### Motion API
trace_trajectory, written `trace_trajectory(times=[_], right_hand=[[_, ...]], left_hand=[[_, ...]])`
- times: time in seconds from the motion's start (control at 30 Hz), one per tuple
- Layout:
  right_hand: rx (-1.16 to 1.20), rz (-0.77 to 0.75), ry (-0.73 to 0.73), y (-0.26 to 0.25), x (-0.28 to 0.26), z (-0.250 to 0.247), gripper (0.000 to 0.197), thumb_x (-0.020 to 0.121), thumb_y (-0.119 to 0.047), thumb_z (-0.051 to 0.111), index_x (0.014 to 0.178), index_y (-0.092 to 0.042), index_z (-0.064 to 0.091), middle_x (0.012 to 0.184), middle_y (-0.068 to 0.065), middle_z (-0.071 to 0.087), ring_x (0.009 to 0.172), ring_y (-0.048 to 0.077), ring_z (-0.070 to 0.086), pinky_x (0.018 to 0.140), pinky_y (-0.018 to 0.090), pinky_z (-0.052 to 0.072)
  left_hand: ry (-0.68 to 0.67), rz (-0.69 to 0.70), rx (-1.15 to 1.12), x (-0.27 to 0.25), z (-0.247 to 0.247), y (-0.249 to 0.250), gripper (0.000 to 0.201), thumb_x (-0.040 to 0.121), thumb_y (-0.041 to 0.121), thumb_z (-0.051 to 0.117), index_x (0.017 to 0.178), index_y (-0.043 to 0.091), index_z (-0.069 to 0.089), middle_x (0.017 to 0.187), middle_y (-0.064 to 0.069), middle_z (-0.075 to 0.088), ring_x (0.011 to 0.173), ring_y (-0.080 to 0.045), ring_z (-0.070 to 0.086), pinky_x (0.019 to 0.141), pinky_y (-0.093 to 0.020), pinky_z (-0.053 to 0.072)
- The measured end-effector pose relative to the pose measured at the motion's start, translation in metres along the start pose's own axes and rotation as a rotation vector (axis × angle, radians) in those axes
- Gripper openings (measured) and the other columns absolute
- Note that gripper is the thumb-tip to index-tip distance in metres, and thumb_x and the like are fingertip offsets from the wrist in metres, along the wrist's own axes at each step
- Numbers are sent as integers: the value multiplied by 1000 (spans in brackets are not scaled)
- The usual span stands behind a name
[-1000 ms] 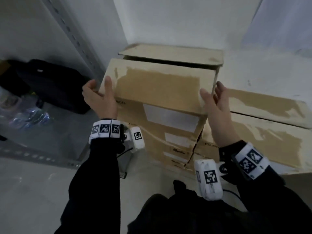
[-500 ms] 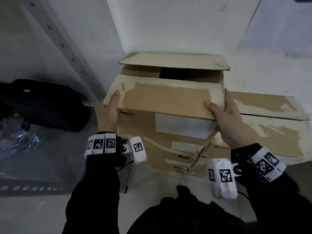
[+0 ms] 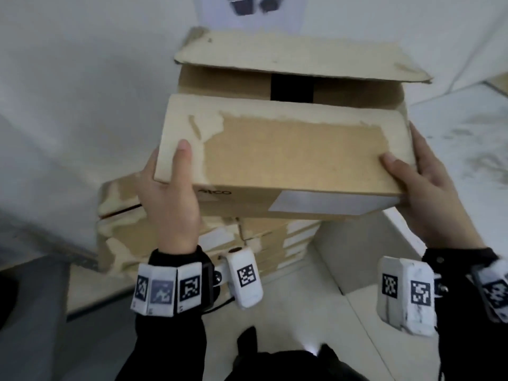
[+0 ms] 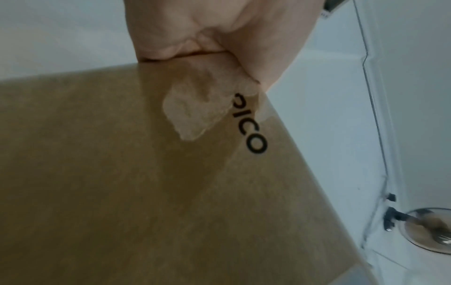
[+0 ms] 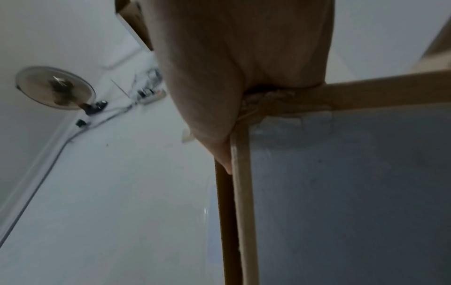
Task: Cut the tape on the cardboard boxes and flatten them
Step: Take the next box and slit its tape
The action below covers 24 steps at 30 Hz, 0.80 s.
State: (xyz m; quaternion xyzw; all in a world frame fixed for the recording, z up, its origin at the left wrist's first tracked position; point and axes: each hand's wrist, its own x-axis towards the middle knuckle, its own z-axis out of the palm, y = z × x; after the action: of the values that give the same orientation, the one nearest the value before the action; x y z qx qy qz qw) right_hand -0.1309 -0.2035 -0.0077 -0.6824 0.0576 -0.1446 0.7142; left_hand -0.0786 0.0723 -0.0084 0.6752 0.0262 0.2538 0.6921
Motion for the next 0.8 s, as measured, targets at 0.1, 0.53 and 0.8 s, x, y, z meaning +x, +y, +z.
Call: trace_trajectory(times=[0.1,0.53,0.8], right_hand=[[18,16,127,-1,-19,-70,63,79,-23,57,139,-32,38,126,-13,60,109,4,61,79,16,52],[-105,266,284,48,-41,-403,78,82,-36,65,148,-37,22,145,-8,41,126,14,50,105,34,42],[-186,263,90,74,89,-518,79,82,-45,66,147,-39,23,150,-13,32,130,10,43,109,35,37]], left_hand=[[-103,-50,-86,-38,61,-3,22,94,22,57,108,10,69,102,1,71,99,-14,67,87,-30,53],[-292,-246,-46,-253,317,-46,23,96,24,56,114,13,65,100,9,68,96,-8,65,81,-21,51],[-319,-275,-41,-270,430,-82,40,99,24,50,136,10,51,123,4,62,107,5,59,87,-11,46]])
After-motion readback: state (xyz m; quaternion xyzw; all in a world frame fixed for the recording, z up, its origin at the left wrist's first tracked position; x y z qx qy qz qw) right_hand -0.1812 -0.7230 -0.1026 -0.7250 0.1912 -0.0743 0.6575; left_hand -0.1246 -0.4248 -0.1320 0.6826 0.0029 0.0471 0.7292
